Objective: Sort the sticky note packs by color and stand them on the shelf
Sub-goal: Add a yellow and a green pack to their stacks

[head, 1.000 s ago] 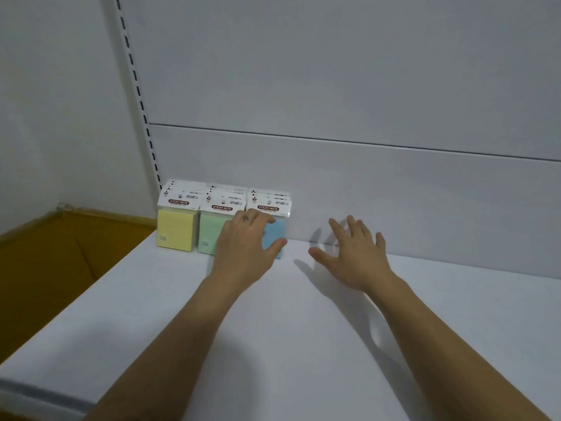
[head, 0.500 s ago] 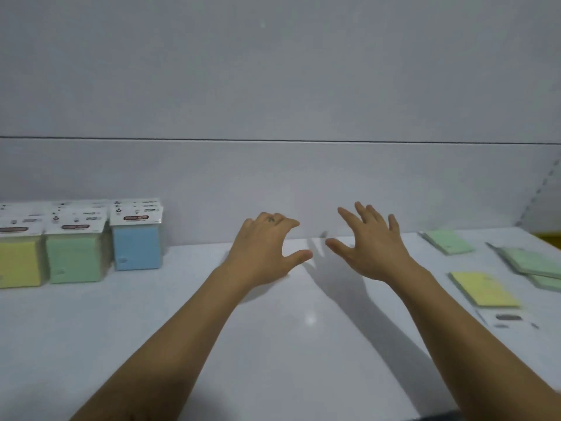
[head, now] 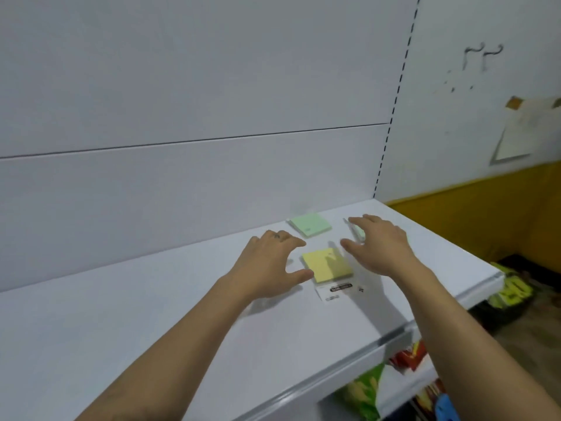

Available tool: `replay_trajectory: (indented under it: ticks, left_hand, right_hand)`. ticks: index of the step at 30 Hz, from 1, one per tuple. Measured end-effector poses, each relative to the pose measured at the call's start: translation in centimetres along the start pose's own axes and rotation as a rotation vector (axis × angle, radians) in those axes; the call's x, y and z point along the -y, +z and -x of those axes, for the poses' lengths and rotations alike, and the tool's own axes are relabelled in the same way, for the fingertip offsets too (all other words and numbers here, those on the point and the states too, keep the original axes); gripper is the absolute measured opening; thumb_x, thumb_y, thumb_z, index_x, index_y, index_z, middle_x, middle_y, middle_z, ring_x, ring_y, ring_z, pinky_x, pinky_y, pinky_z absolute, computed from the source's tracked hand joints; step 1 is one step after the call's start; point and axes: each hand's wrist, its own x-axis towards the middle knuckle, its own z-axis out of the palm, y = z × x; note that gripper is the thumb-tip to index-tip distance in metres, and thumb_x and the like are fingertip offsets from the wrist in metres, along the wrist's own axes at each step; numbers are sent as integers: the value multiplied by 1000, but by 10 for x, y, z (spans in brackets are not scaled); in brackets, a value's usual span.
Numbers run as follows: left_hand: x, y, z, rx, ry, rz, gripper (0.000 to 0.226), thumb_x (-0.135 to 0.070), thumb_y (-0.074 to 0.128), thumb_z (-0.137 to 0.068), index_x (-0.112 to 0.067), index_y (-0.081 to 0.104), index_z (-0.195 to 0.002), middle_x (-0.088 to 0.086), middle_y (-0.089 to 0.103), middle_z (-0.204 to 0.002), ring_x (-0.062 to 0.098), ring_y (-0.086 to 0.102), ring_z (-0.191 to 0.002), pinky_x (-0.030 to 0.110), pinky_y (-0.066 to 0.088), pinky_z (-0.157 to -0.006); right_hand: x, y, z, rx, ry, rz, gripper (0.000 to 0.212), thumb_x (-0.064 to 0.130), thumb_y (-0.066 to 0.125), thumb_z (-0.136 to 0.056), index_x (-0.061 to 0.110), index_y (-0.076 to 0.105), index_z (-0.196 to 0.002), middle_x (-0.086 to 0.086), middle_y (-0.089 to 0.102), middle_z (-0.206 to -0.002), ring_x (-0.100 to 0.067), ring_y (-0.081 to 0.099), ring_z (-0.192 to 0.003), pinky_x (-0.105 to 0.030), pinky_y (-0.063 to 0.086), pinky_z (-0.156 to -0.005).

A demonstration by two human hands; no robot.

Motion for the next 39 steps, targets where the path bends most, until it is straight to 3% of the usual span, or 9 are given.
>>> replay_trajectory:
  ticks: [7,13,17,20,24,27,33,35,39]
  left_hand:
    - [-31,38,-41,109,-72,132,62,-57,57,-81,-42,39,-138,-12,34,-150,11,31,-135,33,29,-108]
    - [-35,56,-47,82,-80,242,38,-55,60,-83,-47,58,-121,-25,44,-140,4,39,-126,35,30,-108]
    - [-35,61,-44,-94,-201,73,42,-66,52,-82,-42,65,-114,-16,56,-118,13,55,-104,30,43,-84]
    - [-36,63,-37,-164,-265,-48,43,-63,45,-87,-35,66,-112,-6,54,-106,20,59,-91,30,42,-72]
    - [-30,66,-30,-168,-234,-7,52,-65,46,-80,-22,60,-105,-1,50,-110,20,51,-100,33,42,-81]
    - [-27,63,-27,-65,-292,97,51,-59,54,-84,-25,48,-123,-3,51,-125,19,49,-111,34,38,-92]
    - [-35,41,-45,113,-442,17,81,-61,63,-78,-26,33,-143,1,49,-135,21,46,-125,35,39,-96]
    - [-35,29,-53,188,-520,49,82,-60,72,-70,-22,42,-137,1,49,-133,21,49,-120,34,42,-92]
    - [-31,11,-56,151,-514,157,53,-51,82,-63,-27,57,-103,-8,55,-95,14,54,-88,30,43,-72]
  right_hand:
    - [-71,16,-19,-2,94,-66,52,45,51,-91,27,46,-139,-4,42,-147,-28,41,-130,-41,32,-105]
    - [-86,35,-36,-97,128,-120,56,54,46,-91,26,46,-139,-7,44,-144,-28,39,-130,-42,31,-105]
    - [-86,47,-40,-81,107,-55,59,60,39,-90,28,46,-138,-8,45,-140,-29,36,-129,-42,29,-104]
    - [-89,51,-43,-130,114,-96,53,60,42,-89,25,55,-128,-6,52,-131,-28,41,-123,-41,33,-99]
    - [-89,48,-44,-222,161,-107,48,61,50,-85,20,59,-109,-5,61,-115,-28,49,-111,-39,35,-91]
    - [-89,49,-41,-235,179,-68,50,62,51,-84,18,56,-108,-6,63,-113,-30,48,-109,-40,33,-89]
    - [-94,38,-48,3,59,101,59,59,39,-90,25,39,-138,-11,52,-132,-34,38,-122,-44,28,-95]
    - [-95,24,-52,50,60,94,68,62,49,-84,24,36,-139,-12,52,-131,-33,39,-124,-43,28,-97]
    - [-96,-4,-57,133,50,126,88,59,74,-69,18,37,-139,-12,46,-135,-31,40,-127,-39,35,-98]
